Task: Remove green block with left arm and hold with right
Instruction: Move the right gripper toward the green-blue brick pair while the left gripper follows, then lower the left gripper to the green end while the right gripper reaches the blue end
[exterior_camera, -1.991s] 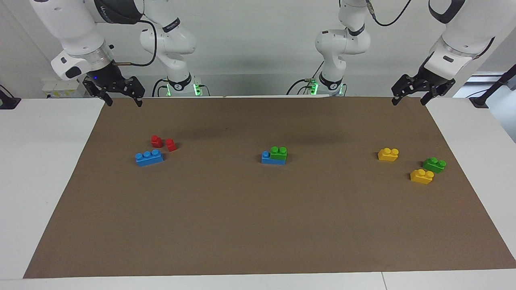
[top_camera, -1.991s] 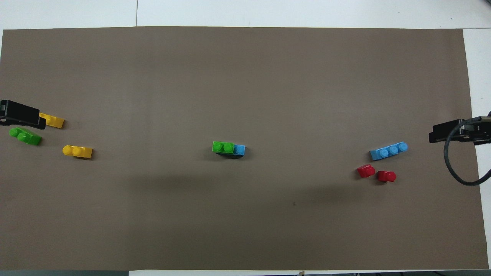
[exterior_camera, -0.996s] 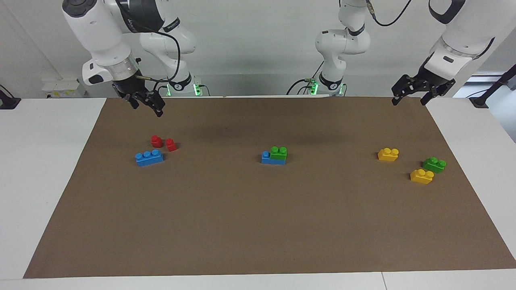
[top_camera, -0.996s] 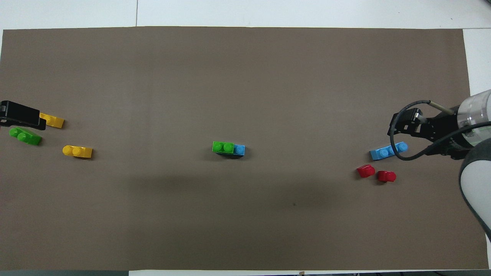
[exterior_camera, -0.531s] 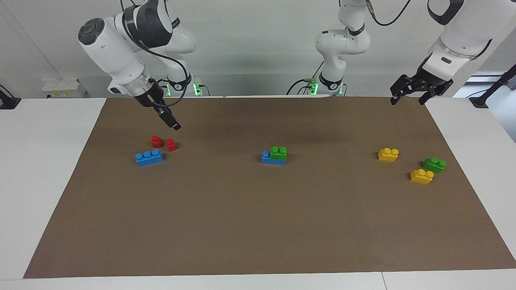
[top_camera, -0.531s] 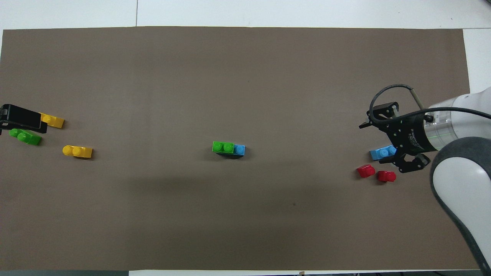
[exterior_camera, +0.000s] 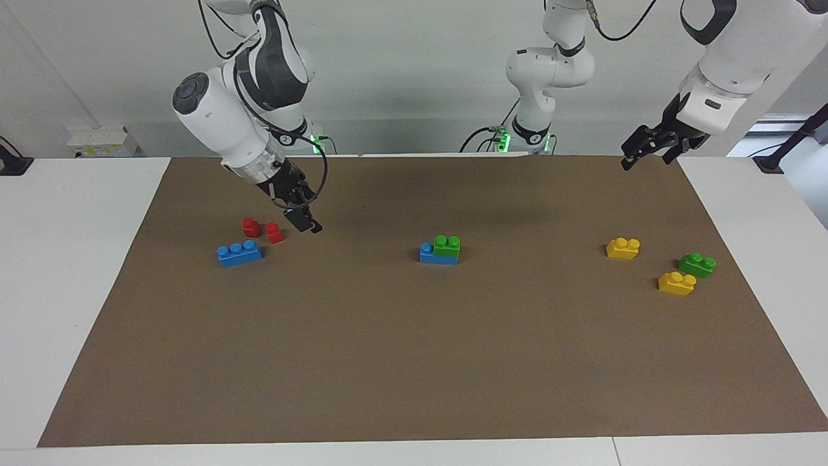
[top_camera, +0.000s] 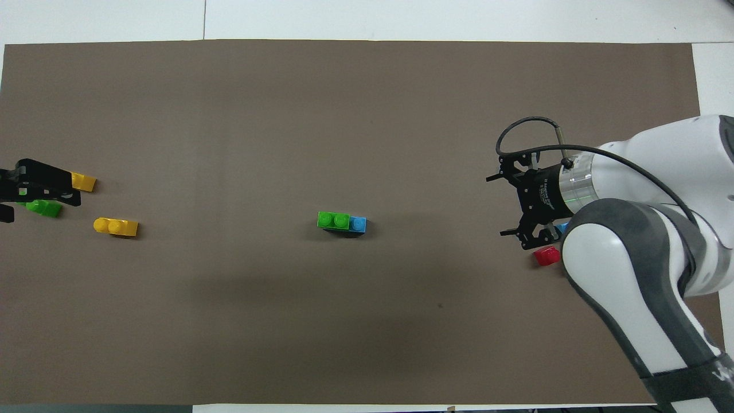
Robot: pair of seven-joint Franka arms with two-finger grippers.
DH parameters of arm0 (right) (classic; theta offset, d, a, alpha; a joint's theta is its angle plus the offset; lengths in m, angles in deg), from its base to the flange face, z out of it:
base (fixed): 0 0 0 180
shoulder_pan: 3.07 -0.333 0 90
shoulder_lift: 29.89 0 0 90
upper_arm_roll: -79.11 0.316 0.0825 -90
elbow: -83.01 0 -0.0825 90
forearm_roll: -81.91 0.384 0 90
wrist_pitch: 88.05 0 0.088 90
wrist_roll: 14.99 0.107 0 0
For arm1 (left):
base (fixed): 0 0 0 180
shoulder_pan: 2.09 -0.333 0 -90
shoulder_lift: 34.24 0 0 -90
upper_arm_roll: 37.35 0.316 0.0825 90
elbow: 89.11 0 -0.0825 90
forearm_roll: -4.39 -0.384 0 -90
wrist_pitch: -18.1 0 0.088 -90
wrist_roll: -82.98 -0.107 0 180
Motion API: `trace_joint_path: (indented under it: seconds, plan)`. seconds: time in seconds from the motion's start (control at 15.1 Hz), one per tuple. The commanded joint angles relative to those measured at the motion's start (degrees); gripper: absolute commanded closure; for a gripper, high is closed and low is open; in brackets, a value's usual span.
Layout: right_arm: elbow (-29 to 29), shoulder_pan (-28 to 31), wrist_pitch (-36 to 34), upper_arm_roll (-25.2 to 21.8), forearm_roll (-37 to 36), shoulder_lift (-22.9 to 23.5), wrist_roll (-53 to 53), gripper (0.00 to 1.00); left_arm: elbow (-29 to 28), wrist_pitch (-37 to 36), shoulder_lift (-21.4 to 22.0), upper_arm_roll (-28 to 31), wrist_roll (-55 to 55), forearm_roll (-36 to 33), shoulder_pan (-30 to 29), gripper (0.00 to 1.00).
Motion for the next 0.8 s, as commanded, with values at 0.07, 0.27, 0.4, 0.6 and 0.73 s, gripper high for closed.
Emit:
trace_joint_path:
  seconds: [0.07, 0.27, 0.4, 0.6, 0.73]
  plan:
    - [2.62, -2.94, 6.13, -0.12, 1.32, 0.39, 0.76, 0.00, -6.61, 2.88, 4.19, -0.25, 14.37, 0.54, 2.87, 0.00]
    - [2.71, -3.21, 6.14, -0.12, 1.32, 0.39, 0.24, 0.00, -10.31, 6.84, 5.77, -0.25, 30.44, 0.54, 6.21, 0.00]
    - [3.23, -3.30, 6.49, -0.12, 1.32, 0.30, -0.29, 0.00, -12.68, 9.39, 6.83, -0.34, 39.59, 0.54, 8.32, 0.00]
    - [3.41, -4.96, 6.93, -0.12, 2.36, 1.44, 2.06, 0.00, -15.85, 11.24, 8.58, -0.34, 48.83, 0.80, 10.78, 0.00]
    - [4.02, -6.19, 9.64, -0.12, 4.21, 1.97, 5.93, 0.02, -16.99, 12.65, 9.03, -0.43, 55.16, 1.06, 11.23, 0.00]
